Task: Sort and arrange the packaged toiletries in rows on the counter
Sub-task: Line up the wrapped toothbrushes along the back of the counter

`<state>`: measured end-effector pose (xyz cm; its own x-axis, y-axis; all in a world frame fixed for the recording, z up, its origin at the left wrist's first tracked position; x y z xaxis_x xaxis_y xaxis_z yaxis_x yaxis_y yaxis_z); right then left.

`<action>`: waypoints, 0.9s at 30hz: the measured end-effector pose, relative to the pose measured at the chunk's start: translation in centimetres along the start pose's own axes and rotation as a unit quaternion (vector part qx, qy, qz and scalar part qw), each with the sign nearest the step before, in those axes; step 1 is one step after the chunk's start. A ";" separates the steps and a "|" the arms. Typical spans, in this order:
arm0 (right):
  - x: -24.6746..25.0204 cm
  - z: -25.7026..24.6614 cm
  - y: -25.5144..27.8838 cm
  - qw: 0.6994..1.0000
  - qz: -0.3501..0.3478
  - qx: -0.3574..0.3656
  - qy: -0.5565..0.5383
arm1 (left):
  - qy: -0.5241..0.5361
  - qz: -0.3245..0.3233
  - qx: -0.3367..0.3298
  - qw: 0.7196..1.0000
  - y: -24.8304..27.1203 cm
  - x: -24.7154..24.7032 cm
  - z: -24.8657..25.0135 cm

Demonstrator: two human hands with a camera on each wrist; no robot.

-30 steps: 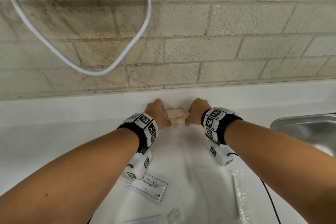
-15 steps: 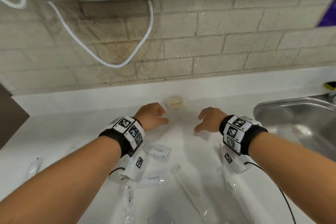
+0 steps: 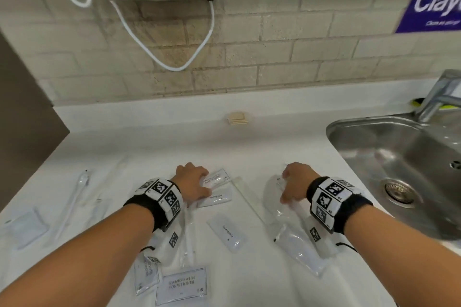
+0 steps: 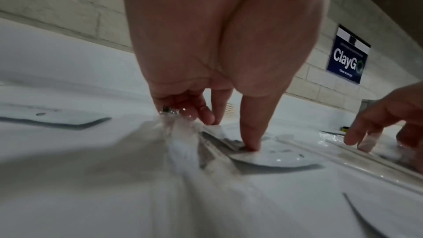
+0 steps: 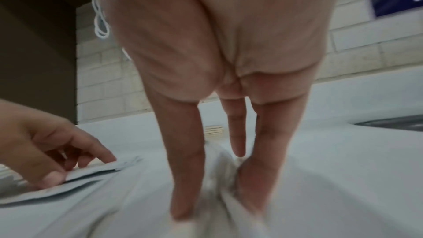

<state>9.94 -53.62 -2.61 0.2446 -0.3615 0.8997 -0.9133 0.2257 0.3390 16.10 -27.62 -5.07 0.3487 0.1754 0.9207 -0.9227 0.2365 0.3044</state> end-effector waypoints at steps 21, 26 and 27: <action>6.3 0.2 2.0 0.854 0.105 0.081 -0.503 | 0.290 0.065 -0.061 0.953 1.6 0.8 1.9; 5.3 -1.0 2.9 0.849 0.094 0.097 -0.510 | 0.310 0.064 -0.076 0.945 2.4 0.8 2.4; 5.0 -1.1 3.0 0.847 0.093 0.100 -0.514 | 0.313 0.062 -0.079 0.944 2.7 0.8 2.5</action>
<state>8.80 -53.79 3.18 -0.2293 -0.9559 0.1835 -0.9666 0.2457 0.0721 13.51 -29.23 -2.93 0.3138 0.7308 0.6063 -0.9442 0.3075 0.1180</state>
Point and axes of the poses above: each hand's wrist, its own y-axis away from the middle knuckle, its own x-axis out of the back of the hand, z = x × y, the point moved 4 cm from there along -y, towards the middle knuckle, and after that the axes turned 5 degrees about z, right-handed, at the moved point
